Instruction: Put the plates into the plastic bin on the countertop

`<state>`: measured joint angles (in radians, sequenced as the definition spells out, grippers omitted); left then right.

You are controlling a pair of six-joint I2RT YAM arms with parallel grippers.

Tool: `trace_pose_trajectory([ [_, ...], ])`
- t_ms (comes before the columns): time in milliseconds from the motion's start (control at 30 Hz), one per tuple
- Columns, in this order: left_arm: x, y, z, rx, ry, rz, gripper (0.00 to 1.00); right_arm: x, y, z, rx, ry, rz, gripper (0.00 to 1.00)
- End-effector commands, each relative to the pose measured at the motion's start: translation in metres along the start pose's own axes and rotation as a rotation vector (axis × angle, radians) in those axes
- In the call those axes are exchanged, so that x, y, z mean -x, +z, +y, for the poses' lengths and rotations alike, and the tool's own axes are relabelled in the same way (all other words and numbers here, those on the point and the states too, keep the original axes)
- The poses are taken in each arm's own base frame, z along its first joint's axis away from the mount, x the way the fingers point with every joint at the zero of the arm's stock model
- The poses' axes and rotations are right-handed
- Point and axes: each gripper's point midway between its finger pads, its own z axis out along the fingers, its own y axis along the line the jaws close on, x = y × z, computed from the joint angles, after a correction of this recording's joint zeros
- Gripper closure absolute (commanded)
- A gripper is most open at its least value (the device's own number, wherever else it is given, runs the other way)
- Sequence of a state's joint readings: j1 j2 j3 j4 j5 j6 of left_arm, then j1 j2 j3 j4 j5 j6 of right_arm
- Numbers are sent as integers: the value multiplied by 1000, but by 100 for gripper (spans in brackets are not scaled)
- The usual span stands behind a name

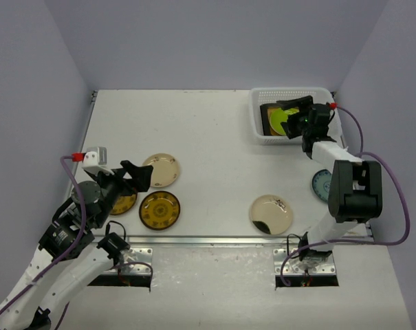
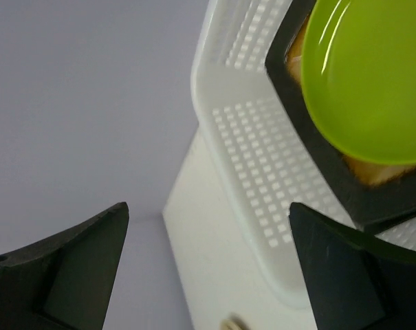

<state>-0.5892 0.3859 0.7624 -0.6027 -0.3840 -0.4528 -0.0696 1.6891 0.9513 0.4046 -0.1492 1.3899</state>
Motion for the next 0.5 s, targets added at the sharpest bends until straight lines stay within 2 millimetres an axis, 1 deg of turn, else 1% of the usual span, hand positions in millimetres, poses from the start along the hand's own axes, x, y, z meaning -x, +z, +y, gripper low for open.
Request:
trace_pose_trajectory([
  [0, 13, -1, 3, 19, -25, -61, 0, -91, -33, 89, 214, -401, 234, 1],
  [33, 15, -2, 4, 28, -32, -66, 0, -109, -37, 90, 228, -519, 266, 1],
  [67, 16, -3, 7, 39, -40, -74, 0, -136, -43, 94, 271, -635, 320, 1],
  [100, 17, -4, 8, 47, -45, -82, 0, -164, -51, 92, 312, -686, 389, 1],
  [133, 18, -5, 9, 49, -49, -87, 0, -185, -56, 90, 350, -693, 454, 1],
  [167, 19, -6, 10, 50, -53, -91, 0, -215, -63, 82, 383, -695, 541, 1],
  [200, 19, -6, 10, 52, -55, -95, 0, -250, -73, 70, 401, -700, 639, 1],
  [267, 19, -6, 11, 53, -55, -95, 0, -287, -80, 56, 414, -717, 742, 3],
  [333, 18, -5, 10, 55, -53, -90, 0, -326, -85, 39, 409, -724, 847, 7],
  [400, 18, -5, 10, 54, -50, -87, 0, -360, -84, 20, 389, -712, 933, 9],
  [467, 17, -5, 9, 52, -48, -83, 0, -385, -84, 5, 368, -702, 983, 11],
])
